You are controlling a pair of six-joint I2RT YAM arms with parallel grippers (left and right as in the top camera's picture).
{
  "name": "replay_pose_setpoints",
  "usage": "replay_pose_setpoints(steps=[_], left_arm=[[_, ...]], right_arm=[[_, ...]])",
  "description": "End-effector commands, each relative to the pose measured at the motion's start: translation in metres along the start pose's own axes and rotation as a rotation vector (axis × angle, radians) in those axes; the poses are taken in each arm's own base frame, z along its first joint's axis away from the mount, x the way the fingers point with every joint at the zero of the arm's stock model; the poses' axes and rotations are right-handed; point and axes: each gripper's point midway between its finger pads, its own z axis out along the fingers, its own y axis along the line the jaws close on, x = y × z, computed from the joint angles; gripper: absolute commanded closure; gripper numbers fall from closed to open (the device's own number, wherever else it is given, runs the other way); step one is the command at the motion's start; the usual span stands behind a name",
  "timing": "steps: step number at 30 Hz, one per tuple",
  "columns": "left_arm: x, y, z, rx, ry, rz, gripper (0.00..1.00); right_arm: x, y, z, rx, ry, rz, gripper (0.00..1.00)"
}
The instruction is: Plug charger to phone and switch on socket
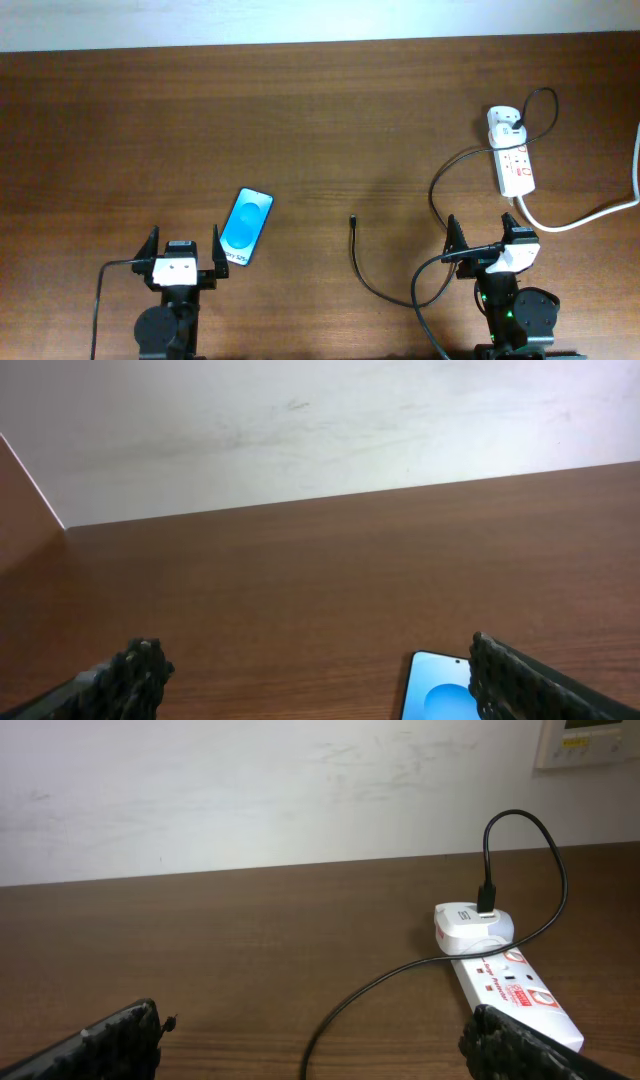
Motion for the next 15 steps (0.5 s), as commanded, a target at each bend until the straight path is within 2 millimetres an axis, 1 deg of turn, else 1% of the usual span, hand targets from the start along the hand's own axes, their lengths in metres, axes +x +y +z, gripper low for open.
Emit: replay_pose_setpoints(steps=[1, 2, 4, 5, 6, 8, 9, 10, 12, 14, 15], left_arm=[[-0.002, -0.012, 0.0, 0.069, -0.02, 0.008, 0.01], [-0.008, -0.021, -0.003, 0.13, -0.022, -0.005, 0.01], [-0.019, -0.02, -0.011, 0.137, 0.022, -0.061, 0.01], [-0.035, -0.018, -0.018, 0.138, 0.042, -0.061, 0.01], [-0.057, -0.015, -0.026, 0.139, 0.051, -0.061, 0.01], [-0.087, -0.011, -0.034, 0.142, 0.075, -0.062, 0.01], [-0.106, -0.01, -0.037, 0.152, 0.109, -0.072, 0.01], [-0.116, -0.01, -0.038, 0.163, 0.142, -0.098, 0.01], [-0.151, -0.024, -0.037, 0.271, 0.223, -0.124, 0.01], [-0.155, -0.024, -0.034, 0.276, 0.309, -0.131, 0.01], [-0.15, -0.025, -0.031, 0.282, 0.416, -0.138, 0.01]], right_arm=[[0.001, 0.0, 0.0, 0.002, -0.001, 0.003, 0.02], [0.001, 0.0, 0.0, 0.002, -0.001, 0.003, 0.02], [0.001, 0.0, 0.0, 0.002, -0.001, 0.003, 0.02], [0.001, 0.0, 0.0, 0.002, -0.001, 0.003, 0.02], [0.001, 0.0, 0.0, 0.002, -0.001, 0.003, 0.02], [0.001, 0.0, 0.0, 0.002, -0.001, 0.003, 0.02], [0.001, 0.0, 0.0, 0.002, -0.001, 0.003, 0.02], [0.001, 0.0, 0.0, 0.002, -0.001, 0.002, 0.02], [0.001, 0.0, 0.0, 0.002, -0.001, 0.003, 0.02], [0.001, 0.0, 0.0, 0.002, -0.001, 0.003, 0.02], [0.001, 0.0, 0.0, 0.002, -0.001, 0.003, 0.02]])
